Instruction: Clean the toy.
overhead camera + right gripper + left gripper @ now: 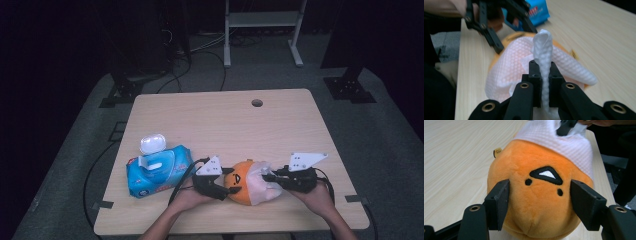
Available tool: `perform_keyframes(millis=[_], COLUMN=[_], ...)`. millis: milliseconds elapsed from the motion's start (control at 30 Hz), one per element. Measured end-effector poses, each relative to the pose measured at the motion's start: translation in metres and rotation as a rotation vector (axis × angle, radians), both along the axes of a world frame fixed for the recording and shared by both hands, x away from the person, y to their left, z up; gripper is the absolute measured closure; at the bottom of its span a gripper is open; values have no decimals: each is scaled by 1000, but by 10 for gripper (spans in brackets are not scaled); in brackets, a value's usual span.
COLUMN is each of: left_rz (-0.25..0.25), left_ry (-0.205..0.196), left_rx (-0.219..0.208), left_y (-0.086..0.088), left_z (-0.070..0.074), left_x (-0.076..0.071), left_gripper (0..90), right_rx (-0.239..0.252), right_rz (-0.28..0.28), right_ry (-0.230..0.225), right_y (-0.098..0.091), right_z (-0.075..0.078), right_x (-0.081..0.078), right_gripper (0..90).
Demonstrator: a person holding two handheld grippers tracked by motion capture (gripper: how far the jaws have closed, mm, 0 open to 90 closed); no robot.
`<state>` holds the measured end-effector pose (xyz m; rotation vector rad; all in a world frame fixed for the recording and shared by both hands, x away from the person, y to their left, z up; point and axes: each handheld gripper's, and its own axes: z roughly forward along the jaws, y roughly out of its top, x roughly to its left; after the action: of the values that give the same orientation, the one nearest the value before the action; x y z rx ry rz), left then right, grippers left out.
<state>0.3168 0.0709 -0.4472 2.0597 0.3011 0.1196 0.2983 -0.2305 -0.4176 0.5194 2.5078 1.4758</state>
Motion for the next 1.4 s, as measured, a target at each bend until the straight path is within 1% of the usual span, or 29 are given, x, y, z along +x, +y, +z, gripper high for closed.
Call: perform_keyframes(millis=[67, 100, 167, 267, 367, 400, 467, 500, 533, 567, 600, 667, 700, 767, 833, 900, 967, 1000, 1033, 1067, 1100, 1133, 1167, 1200, 1233, 1267, 1333, 1367, 1400], left_rz=[-2, -4, -11, -18, -20, -20, -14, -9, -8, -7, -4, -5, -4, -4, -9, -10, 1, 5, 8, 9, 13, 14, 16, 21, 28, 33, 39, 45, 50], left_ry=[1, -1, -4, -4, -9, -12, -12, -7, -5, -5, -3, -7, 1, 11, 2, -12, -8, -5, -4, -3, 4, 7, 11, 21, 25, 26, 28, 34, 39], left_rx=[6, 13, 25, 36, 46, 57, 66, 69, 67, 66, 64, 72, 66, 49, 46, 61, 54, 46, 42, 41, 36, 37, 35, 26, 20, 17, 15, 9, 8], left_y=[1, 1, 3, 4, 2, 1, 2, 3, 4, 5, 6, 9, 11, 13, 10, 8, 8, 8, 8, 7, 7, 7, 8, 9, 9, 9, 9, 8, 7], left_z=[0, 0, 1, 2, 3, 4, 4, 4, 4, 3, 3, 2, 1, 0, 0, 0, -1, -1, -1, -1, -1, -1, -1, -2, -2, -2, -2, -2, -2], left_x=[1, 1, 2, 1, 1, 1, 1, 1, 1, 1, 1, 1, 2, 3, 2, 2, 1, 1, 1, 1, 2, 2, 3, 4, 4, 4, 5, 5, 6], left_gripper=[338, 339, 342, 345, 345, 345, 346, 347, 347, 347, 348, 348, 348, 348, 348, 348, 349, 350, 349, 350, 349, 349, 349, 349, 349, 349, 349, 349, 349], right_rx=[10, 6, 3, 9, -6, -12, 10, 25, 54, 70, 70, 30, 25, 27, -11, 5, 21, 64, 92, 101, 94, 53, 25, -4, -3, -5, -23, -18, -19], right_rz=[8, 17, 22, 17, -20, -35, -56, -56, -46, -29, -15, 9, 12, 0, -51, -88, -95, -82, -60, -42, -17, 10, 17, 23, 21, 6, -40, -78, -97], right_ry=[-17, -23, -28, -3, 17, 20, 34, 28, 21, 17, 10, -26, -27, -13, -5, 30, 27, 31, 20, 12, -2, -22, -31, -39, -29, -23, -26, -16, -8], right_y=[8, 13, 16, 9, -6, -11, -17, -16, -12, -6, -1, 15, 17, 11, -2, -14, -18, -17, -12, -7, 1, 11, 16, 18, 15, 10, -1, -10, -14], right_z=[2, 3, 2, -3, -10, -12, -11, -9, -5, -3, -1, 0, -1, -4, -10, -14, -13, -10, -6, -3, 0, 0, -1, -3, -5, -6, -7, -8, -8], right_x=[-1, -1, -1, -2, -5, -5, -4, -4, -5, -5, -5, -8, -8, -7, -6, -5, -8, -11, -13, -15, -17, -18, -19, -18, -15, -13, -10, -7, -7], right_gripper=[843, 843, 843, 843, 843, 843, 843, 843, 843, 843, 842, 842, 842, 843, 841, 841, 840, 840, 839, 839, 838, 837, 837, 838, 839, 839, 840, 839, 839])
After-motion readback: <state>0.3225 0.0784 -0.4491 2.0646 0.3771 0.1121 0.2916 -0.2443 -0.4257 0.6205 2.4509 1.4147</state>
